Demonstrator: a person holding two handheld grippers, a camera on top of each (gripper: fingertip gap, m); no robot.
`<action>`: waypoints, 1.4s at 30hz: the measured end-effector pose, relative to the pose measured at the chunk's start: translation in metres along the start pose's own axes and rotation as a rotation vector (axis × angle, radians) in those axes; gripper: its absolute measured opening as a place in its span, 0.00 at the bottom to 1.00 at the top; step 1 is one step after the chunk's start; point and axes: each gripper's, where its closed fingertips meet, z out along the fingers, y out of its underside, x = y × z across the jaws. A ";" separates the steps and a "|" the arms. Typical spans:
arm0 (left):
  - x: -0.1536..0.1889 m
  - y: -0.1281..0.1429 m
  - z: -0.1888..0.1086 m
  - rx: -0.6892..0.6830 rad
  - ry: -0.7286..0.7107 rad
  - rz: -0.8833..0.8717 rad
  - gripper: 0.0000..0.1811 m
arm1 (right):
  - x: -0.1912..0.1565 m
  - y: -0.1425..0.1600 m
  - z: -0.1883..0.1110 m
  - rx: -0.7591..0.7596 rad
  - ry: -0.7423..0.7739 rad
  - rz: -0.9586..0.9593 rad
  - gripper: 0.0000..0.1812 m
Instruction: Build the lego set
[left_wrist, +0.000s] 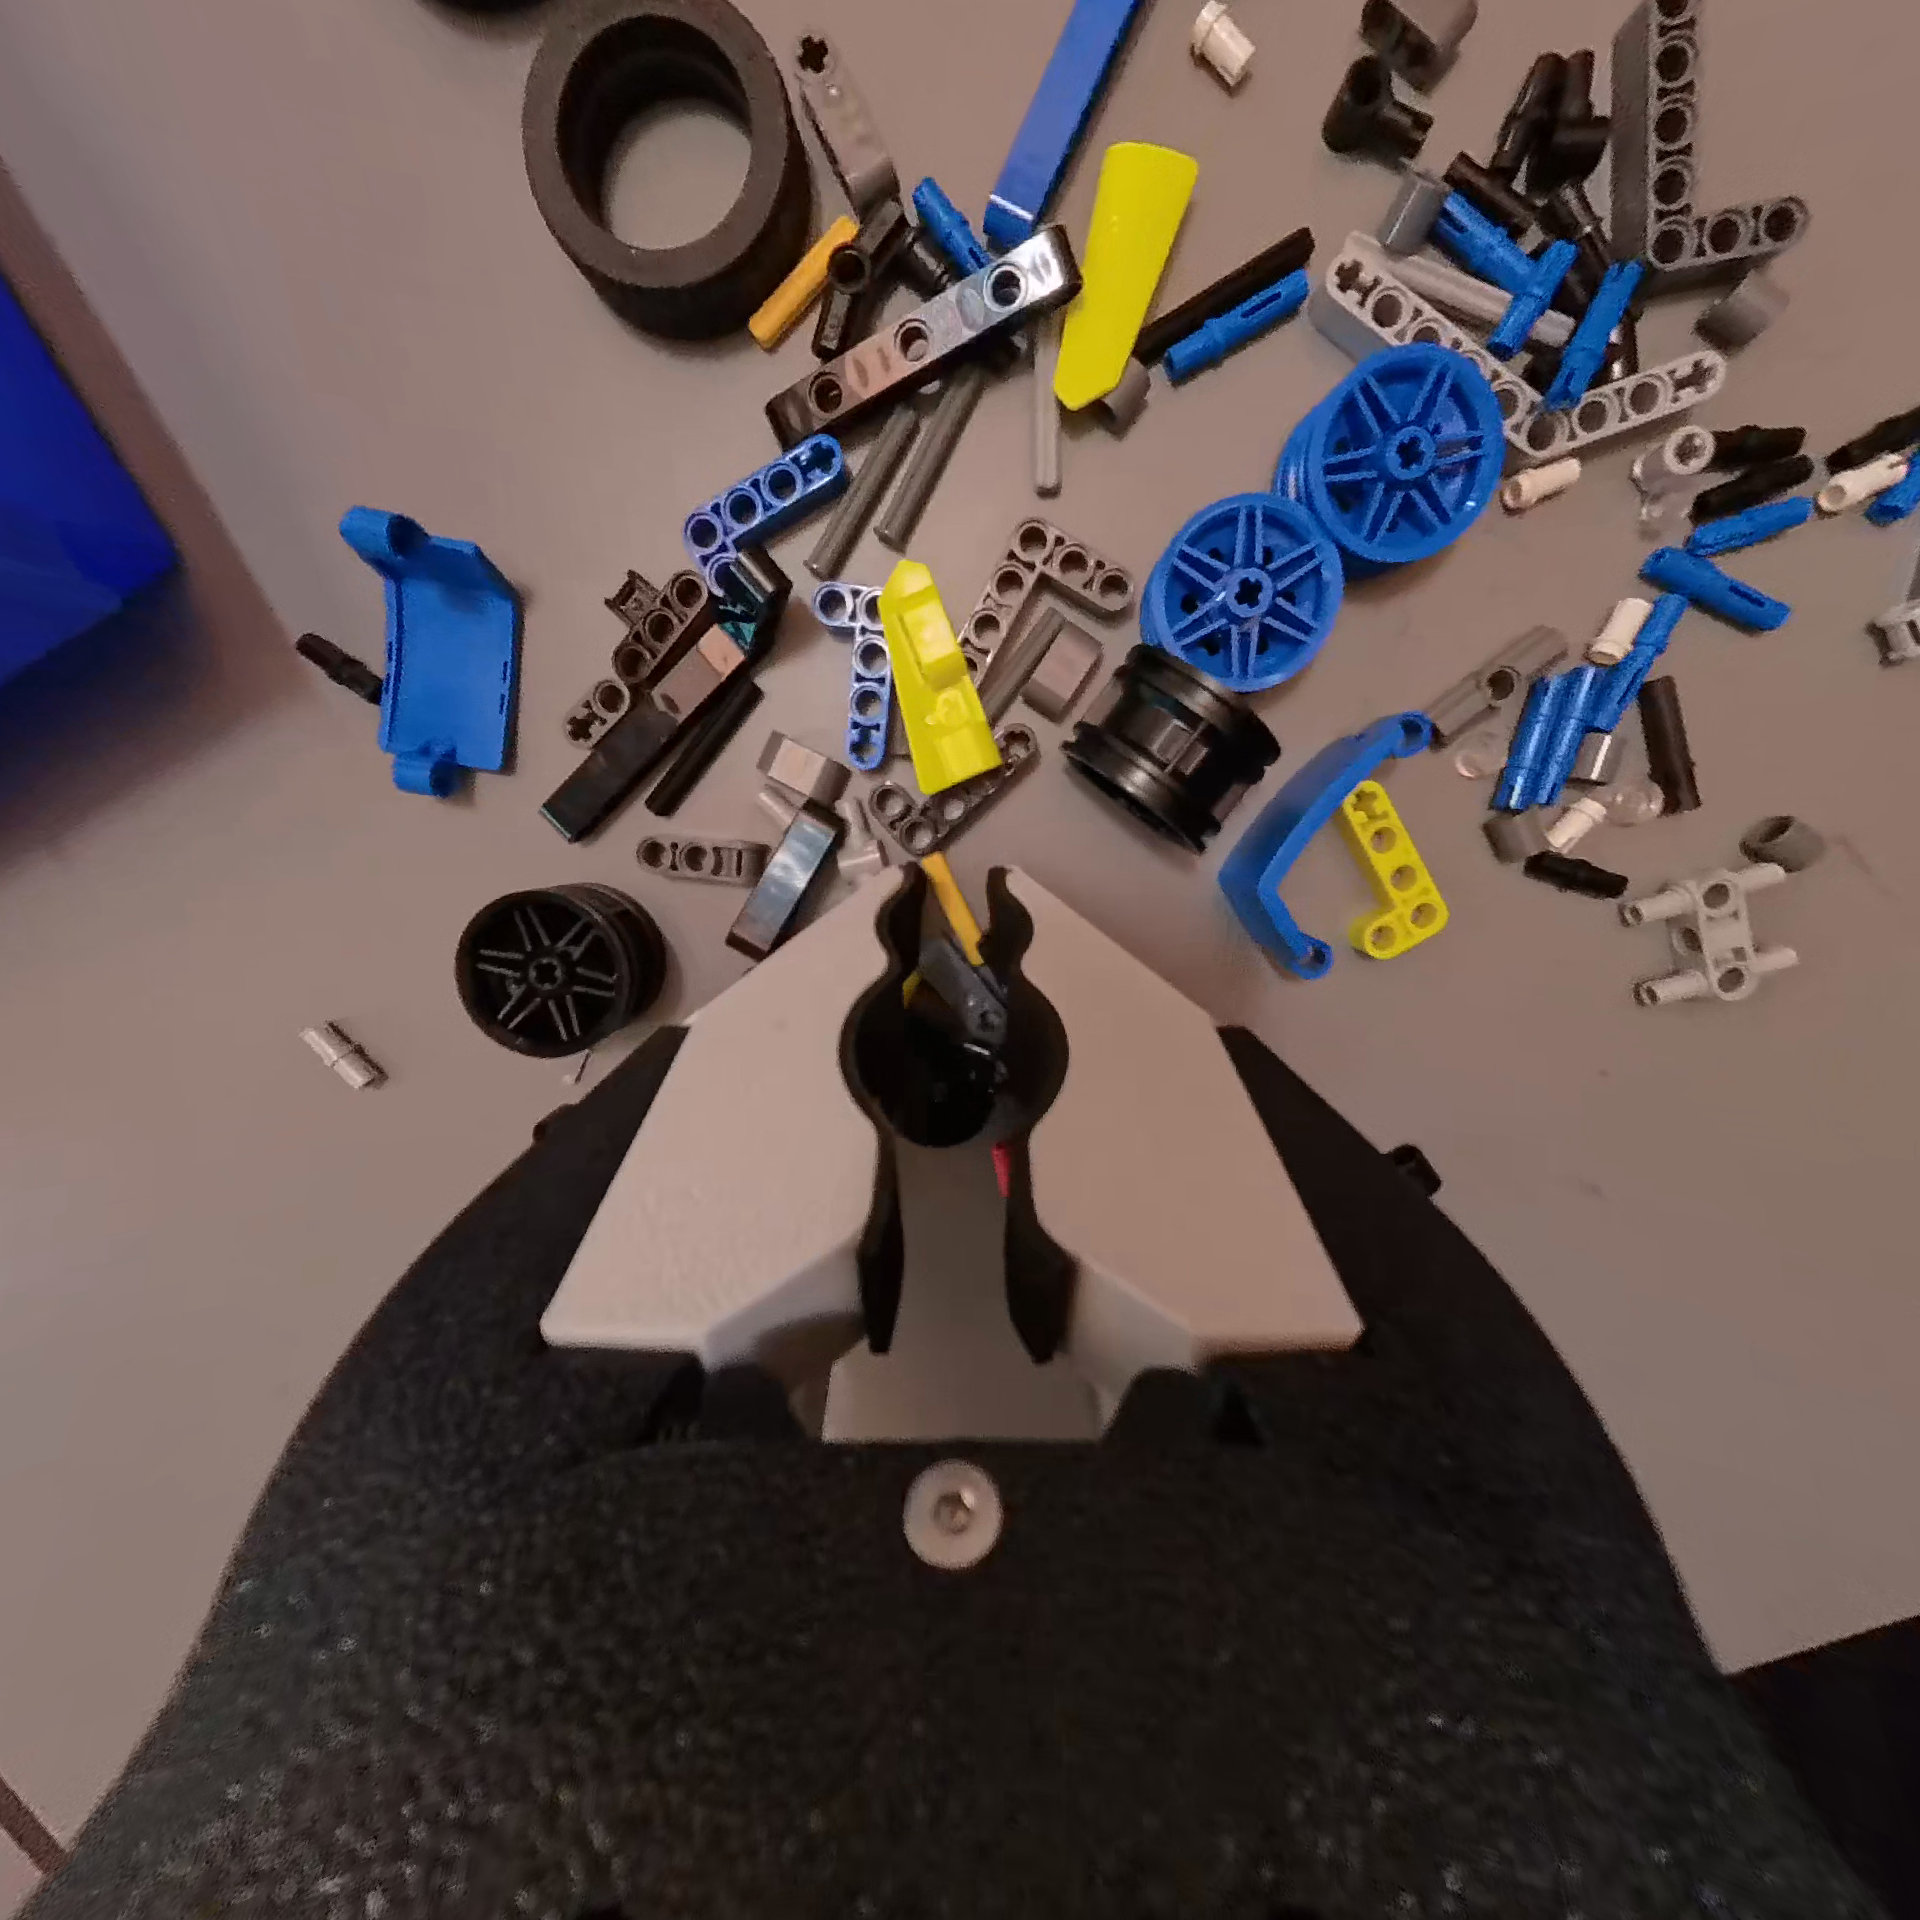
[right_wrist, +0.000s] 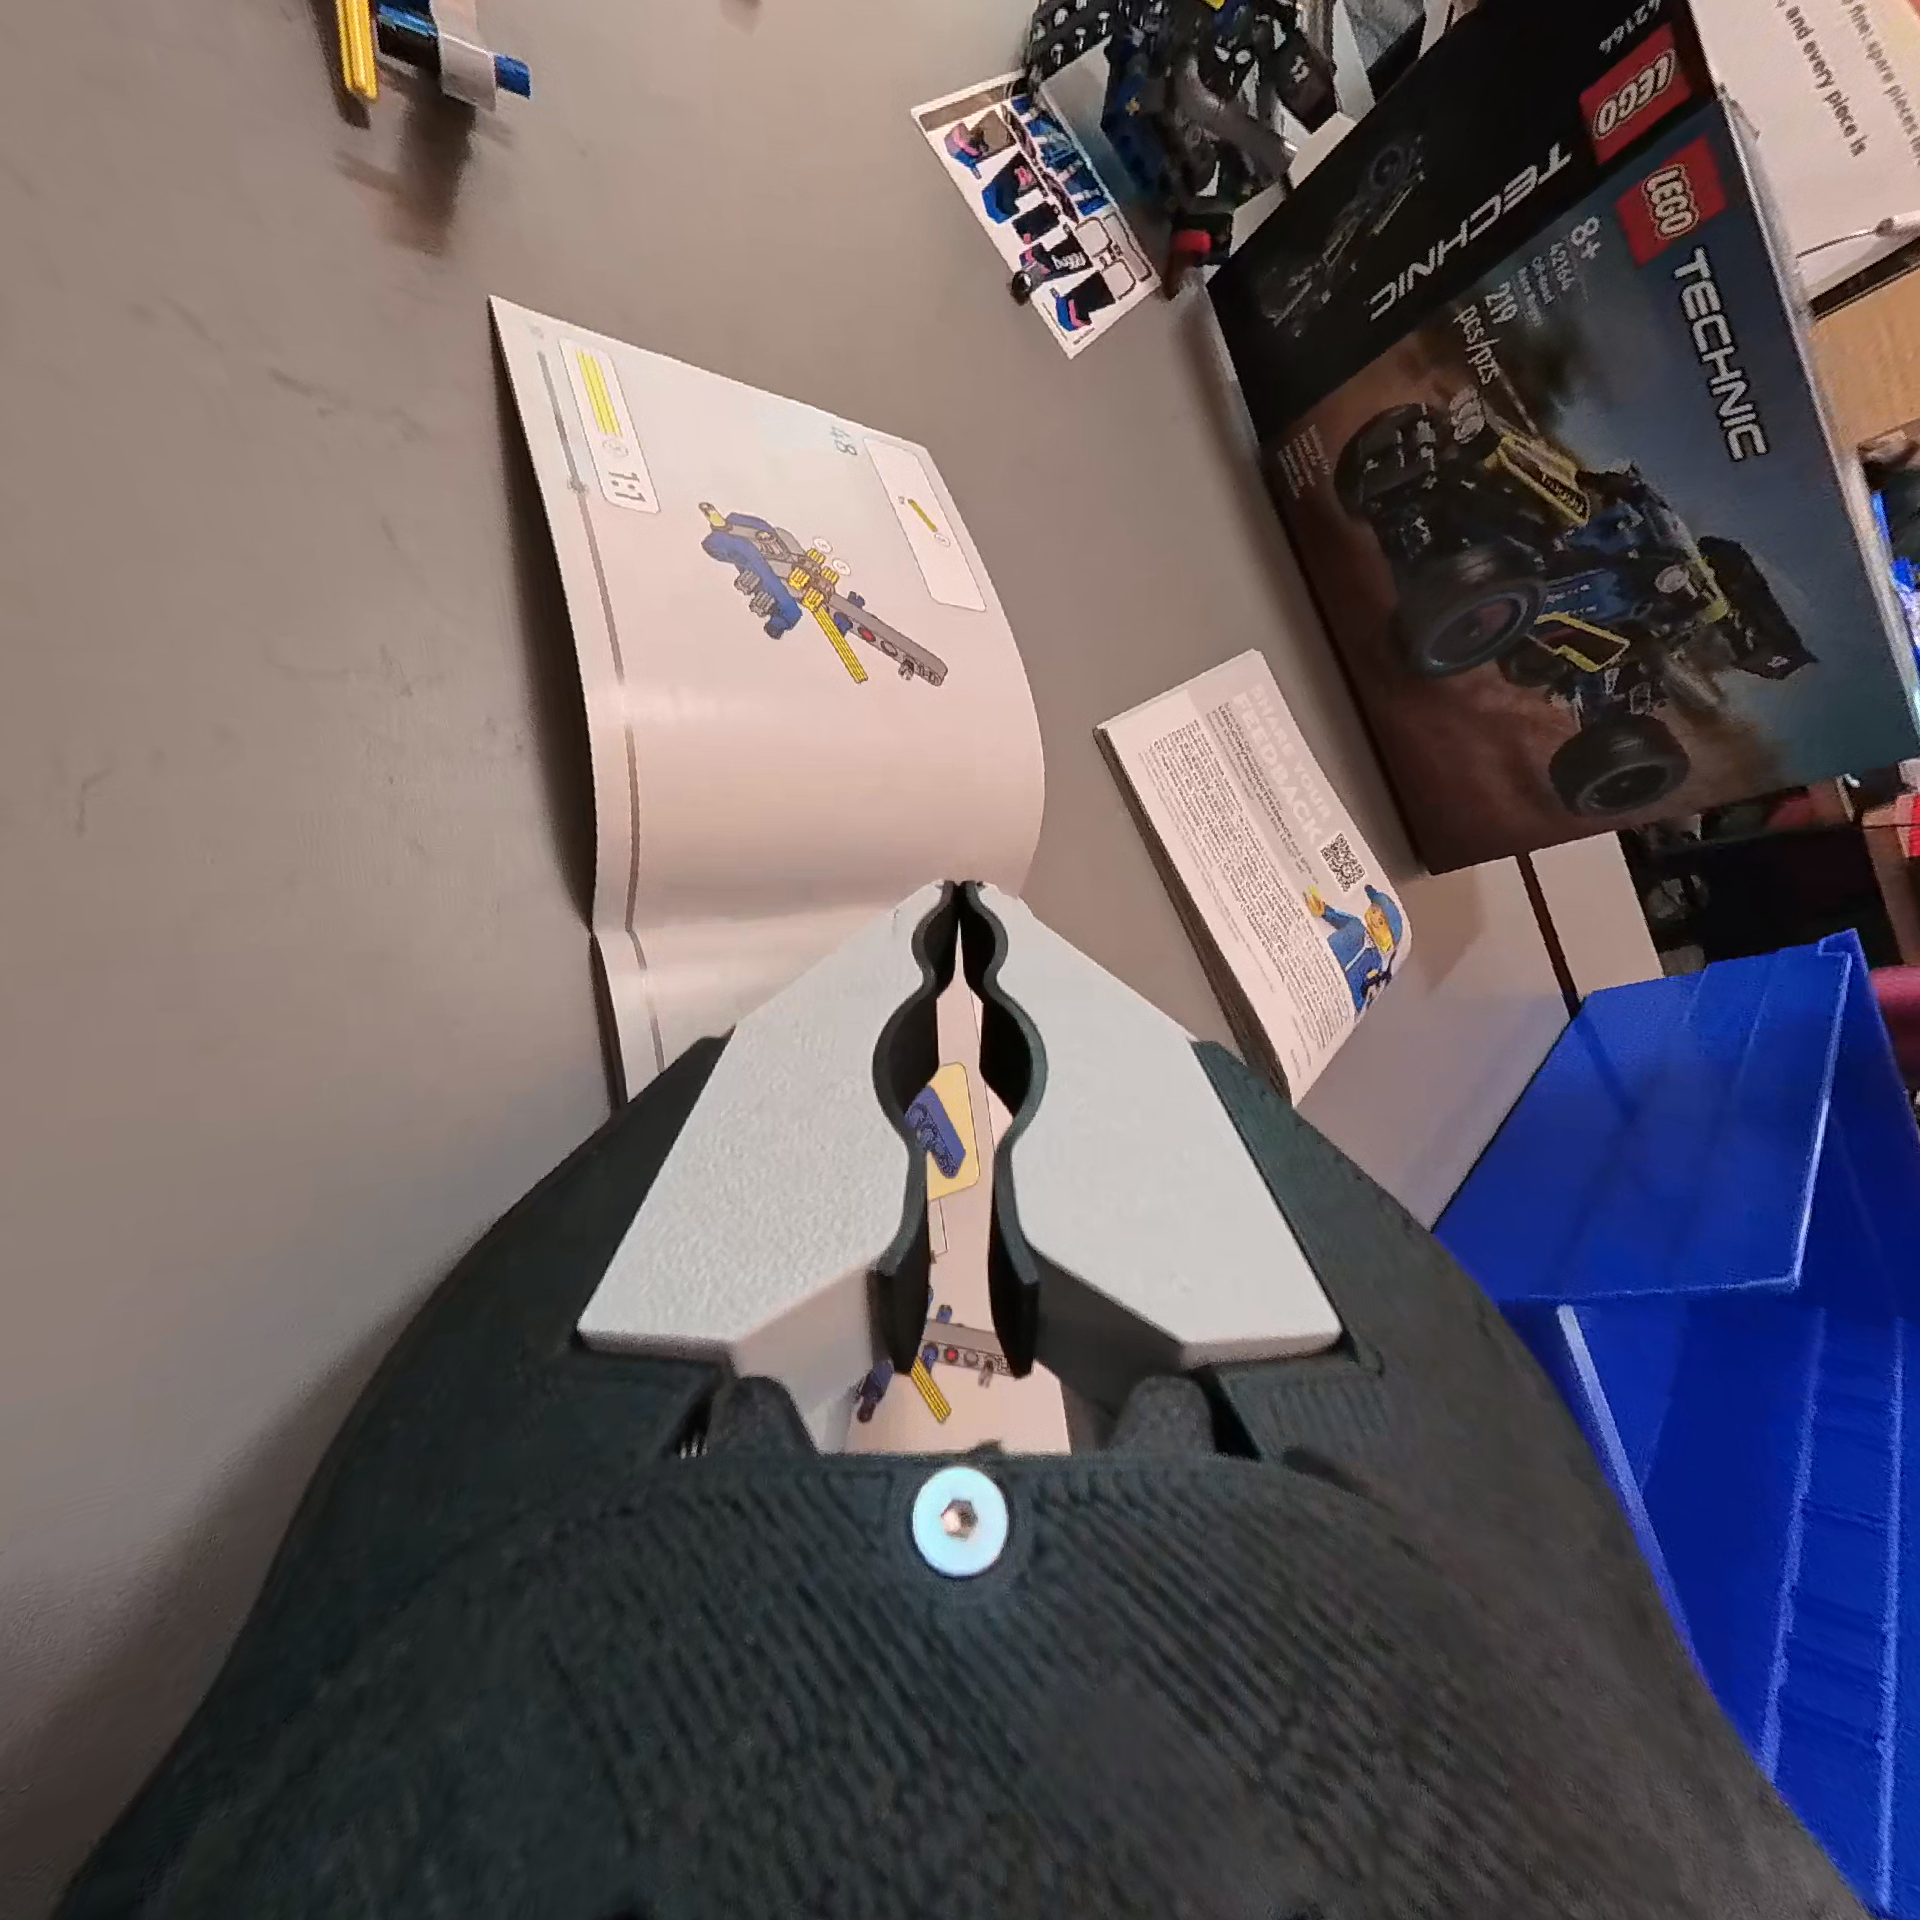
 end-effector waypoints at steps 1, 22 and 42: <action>0.001 0.000 0.001 0.000 0.005 -0.004 0.04 | 0.001 0.000 -0.001 0.001 0.002 0.001 0.00; 0.156 -0.075 -0.079 0.507 0.235 0.496 0.00 | -0.006 0.005 0.007 -0.042 -0.023 0.054 0.00; 0.362 -0.038 -0.001 0.311 0.515 0.808 0.00 | -0.015 0.002 0.002 -0.050 -0.022 -0.123 0.00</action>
